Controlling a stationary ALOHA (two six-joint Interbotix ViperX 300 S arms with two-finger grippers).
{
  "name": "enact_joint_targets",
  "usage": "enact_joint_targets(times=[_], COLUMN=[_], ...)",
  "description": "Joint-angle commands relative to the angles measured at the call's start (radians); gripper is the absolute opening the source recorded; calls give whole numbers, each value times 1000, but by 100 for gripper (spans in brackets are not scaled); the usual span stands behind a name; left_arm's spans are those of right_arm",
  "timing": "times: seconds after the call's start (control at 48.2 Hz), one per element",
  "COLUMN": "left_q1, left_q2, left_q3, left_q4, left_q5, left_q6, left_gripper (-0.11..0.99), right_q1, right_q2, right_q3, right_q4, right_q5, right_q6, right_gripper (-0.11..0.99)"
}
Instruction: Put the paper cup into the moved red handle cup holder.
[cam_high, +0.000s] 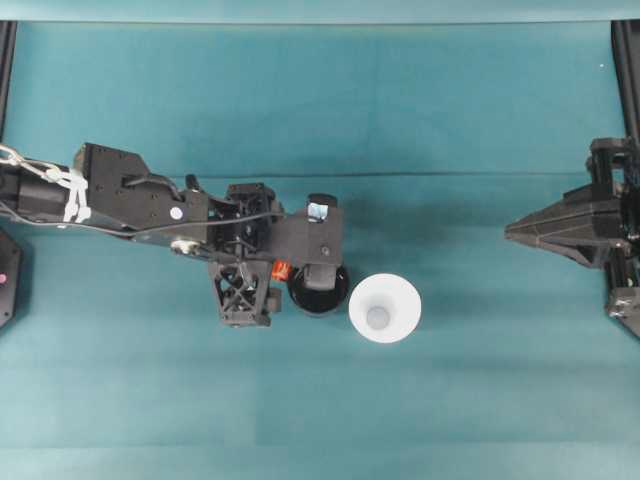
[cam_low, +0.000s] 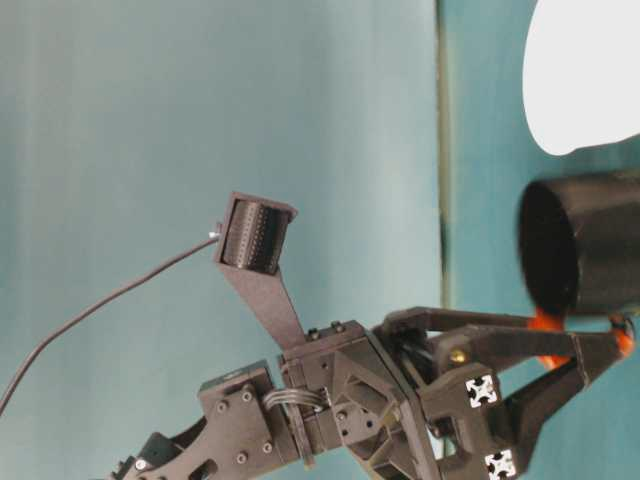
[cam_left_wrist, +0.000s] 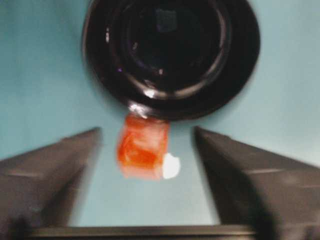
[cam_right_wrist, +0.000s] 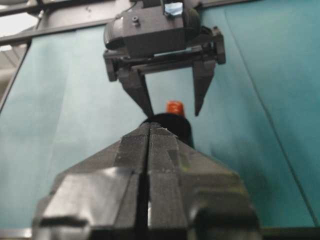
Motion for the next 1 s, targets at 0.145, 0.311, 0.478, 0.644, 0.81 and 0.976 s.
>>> enact_joint_targets(times=[0.145, 0.311, 0.478, 0.644, 0.81, 0.976], left_q1=[-5, -5, -5, -5, -5, -5], left_q2=[-11, -49, -138, -296, -454, -575], left_q3=[-3, 2, 29, 92, 166, 235], left_q4=[2, 3, 3, 3, 3, 3], left_q5=[-5, 17, 80, 115, 115, 114], left_q6=[3, 8, 11, 12, 12, 11], left_gripper=[83, 83, 83, 83, 83, 83], right_q1=[0, -2, -2, -5, -9, -15], right_q2=[5, 5, -2, -5, -5, -3], right_q3=[-11, -11, -11, -18, -54, -83], right_q4=[2, 0, 2, 2, 0, 0], right_q5=[8, 34, 40, 106, 187, 252], right_q6=[8, 11, 32, 74, 94, 95], right_gripper=[-11, -11, -11, -11, -11, -11])
